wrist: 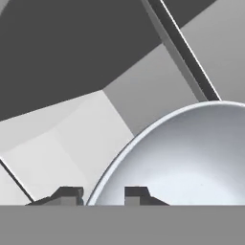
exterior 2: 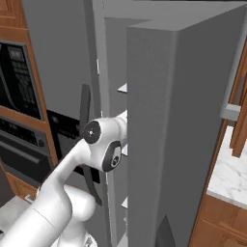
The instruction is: Move the glass cup from next to the sink to the open cabinet. Then, move the bowl with the tangerine to the fridge to clear the area for faucet cleaning.
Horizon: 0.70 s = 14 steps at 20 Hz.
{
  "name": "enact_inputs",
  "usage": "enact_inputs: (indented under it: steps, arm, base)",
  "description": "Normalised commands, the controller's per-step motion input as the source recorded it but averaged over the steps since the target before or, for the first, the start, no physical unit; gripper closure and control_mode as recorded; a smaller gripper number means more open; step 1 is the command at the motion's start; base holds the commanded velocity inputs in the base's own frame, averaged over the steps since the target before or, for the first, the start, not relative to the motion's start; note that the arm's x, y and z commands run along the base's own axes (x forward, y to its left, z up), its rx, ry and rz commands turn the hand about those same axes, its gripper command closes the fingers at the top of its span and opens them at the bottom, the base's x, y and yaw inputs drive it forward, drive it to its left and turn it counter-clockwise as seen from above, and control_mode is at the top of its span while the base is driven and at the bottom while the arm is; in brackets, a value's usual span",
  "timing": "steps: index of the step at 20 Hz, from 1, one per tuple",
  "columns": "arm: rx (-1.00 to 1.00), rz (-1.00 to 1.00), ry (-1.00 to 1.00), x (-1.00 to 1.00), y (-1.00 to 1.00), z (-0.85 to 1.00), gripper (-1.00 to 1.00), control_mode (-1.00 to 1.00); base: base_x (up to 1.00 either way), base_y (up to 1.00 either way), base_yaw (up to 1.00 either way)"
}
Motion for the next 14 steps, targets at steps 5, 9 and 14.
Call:
enact_inputs:
  steps: [5,9,14]
  arm:
    - [-0.01,0.32,0.08,-0.44,0.18,0.48,1.00,-1.00]
    - [-0.02,0.25,0.00,-0.44,0.02,0.69,1.00,-1.00]
    - [-0.10,0.09,0.04,-0.26,0.01,0.88,1.00,-1.00]
  base:
    - [0.00,0.00,0.00]
    - [0.00,0.00,0.00]
    - [0.00,0.00,0.00]
